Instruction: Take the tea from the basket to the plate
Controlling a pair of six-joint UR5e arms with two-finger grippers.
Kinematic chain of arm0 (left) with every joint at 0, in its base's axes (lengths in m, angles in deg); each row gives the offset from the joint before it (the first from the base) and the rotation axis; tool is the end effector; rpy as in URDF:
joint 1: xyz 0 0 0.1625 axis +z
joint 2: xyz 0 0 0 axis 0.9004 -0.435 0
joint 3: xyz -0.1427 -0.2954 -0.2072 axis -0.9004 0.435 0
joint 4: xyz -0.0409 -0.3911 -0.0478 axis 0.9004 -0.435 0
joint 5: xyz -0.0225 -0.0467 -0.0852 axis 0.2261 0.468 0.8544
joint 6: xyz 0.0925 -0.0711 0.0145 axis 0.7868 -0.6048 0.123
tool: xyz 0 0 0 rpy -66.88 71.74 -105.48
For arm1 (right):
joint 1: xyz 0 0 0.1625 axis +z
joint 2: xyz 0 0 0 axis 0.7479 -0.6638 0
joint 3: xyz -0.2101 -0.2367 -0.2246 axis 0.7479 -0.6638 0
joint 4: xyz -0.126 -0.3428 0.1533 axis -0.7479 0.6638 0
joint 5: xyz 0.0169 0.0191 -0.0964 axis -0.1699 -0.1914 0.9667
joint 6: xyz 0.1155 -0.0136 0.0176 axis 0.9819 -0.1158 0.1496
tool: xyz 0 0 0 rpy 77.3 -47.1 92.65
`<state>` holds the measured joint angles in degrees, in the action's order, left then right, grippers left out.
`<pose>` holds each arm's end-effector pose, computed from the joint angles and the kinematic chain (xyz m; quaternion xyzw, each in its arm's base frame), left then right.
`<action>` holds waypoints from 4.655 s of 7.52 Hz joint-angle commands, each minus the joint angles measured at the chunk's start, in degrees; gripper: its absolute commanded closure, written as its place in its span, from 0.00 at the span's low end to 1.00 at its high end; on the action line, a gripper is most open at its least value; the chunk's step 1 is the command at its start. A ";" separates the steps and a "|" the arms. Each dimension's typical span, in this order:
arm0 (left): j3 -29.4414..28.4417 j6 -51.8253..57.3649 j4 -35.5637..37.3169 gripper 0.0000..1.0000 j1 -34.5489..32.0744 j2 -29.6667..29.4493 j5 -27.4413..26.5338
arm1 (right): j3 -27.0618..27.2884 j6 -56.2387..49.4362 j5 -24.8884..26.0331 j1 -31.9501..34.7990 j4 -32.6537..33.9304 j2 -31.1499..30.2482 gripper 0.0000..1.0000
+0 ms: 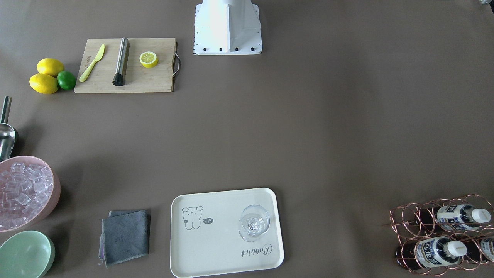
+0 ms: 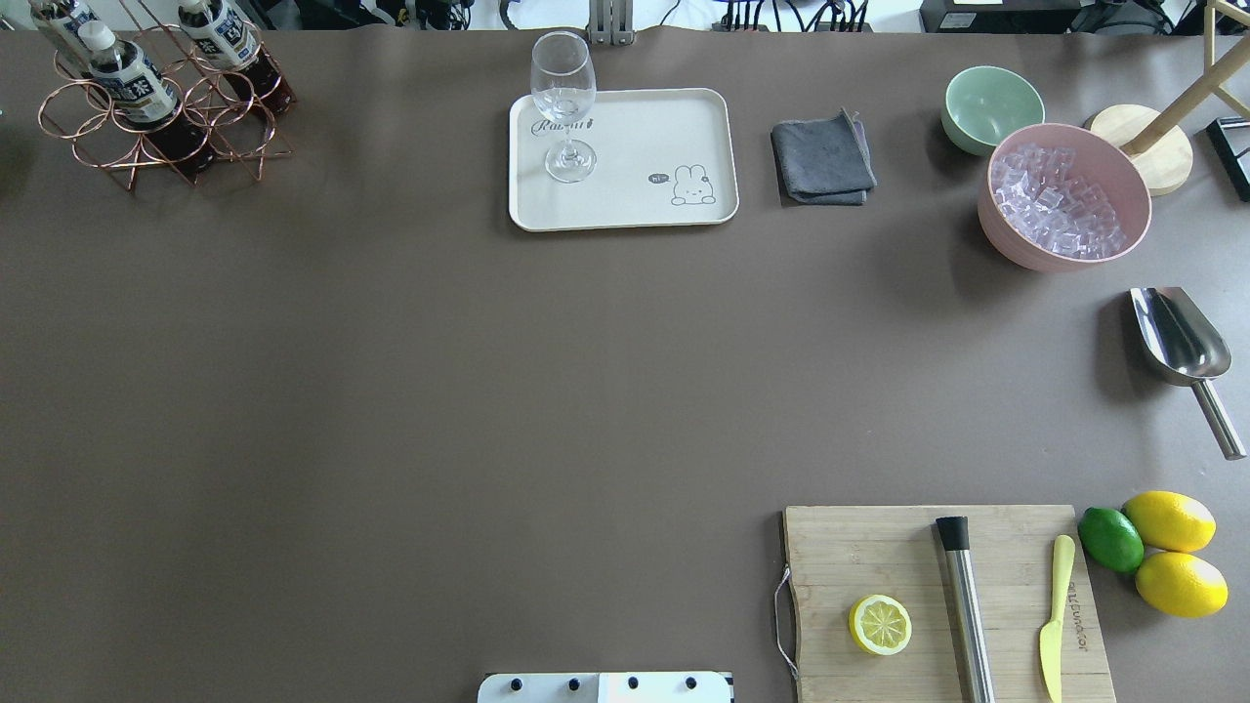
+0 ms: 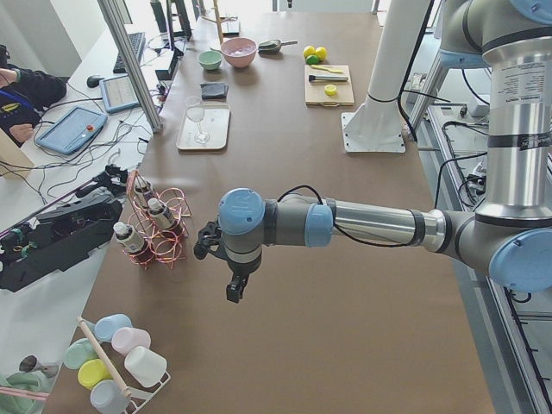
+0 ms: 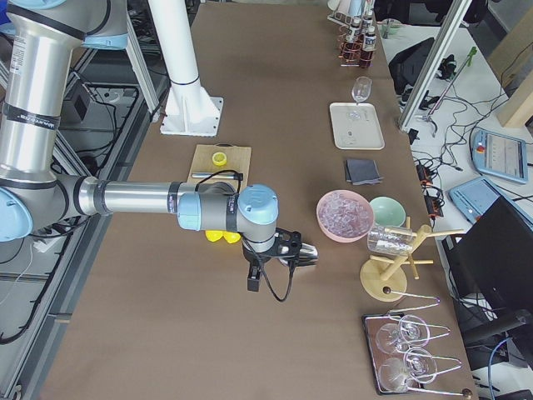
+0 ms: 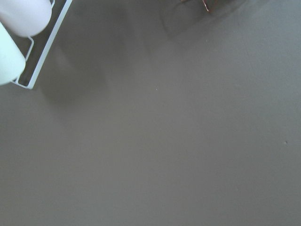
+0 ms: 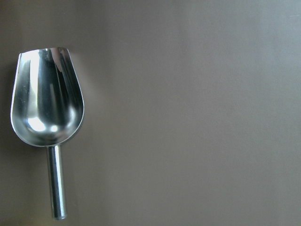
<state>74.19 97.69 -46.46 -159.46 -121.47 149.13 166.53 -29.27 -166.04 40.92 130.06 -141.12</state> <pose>-0.0922 -0.4616 0.5730 0.1159 0.3692 0.1409 0.9112 0.0530 -0.3682 0.6181 -0.0198 -0.3436 0.0465 0.9378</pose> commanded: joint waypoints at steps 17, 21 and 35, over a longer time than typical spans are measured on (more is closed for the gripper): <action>-36.17 32.22 -12.35 0.03 11.84 -44.13 -1.75 | -0.11 -0.09 -0.53 -0.38 0.09 0.03 0.00; -36.52 32.31 -12.35 0.17 12.54 -44.04 -1.67 | -0.11 -0.09 -0.62 -1.08 0.09 0.12 0.00; -12.57 35.74 -8.57 1.00 2.81 -30.18 1.49 | 0.15 0.00 -0.70 -2.75 0.09 0.20 0.00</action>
<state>55.29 133.60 -55.40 -153.51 -156.33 150.08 166.66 -29.27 -166.73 38.17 130.15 -141.00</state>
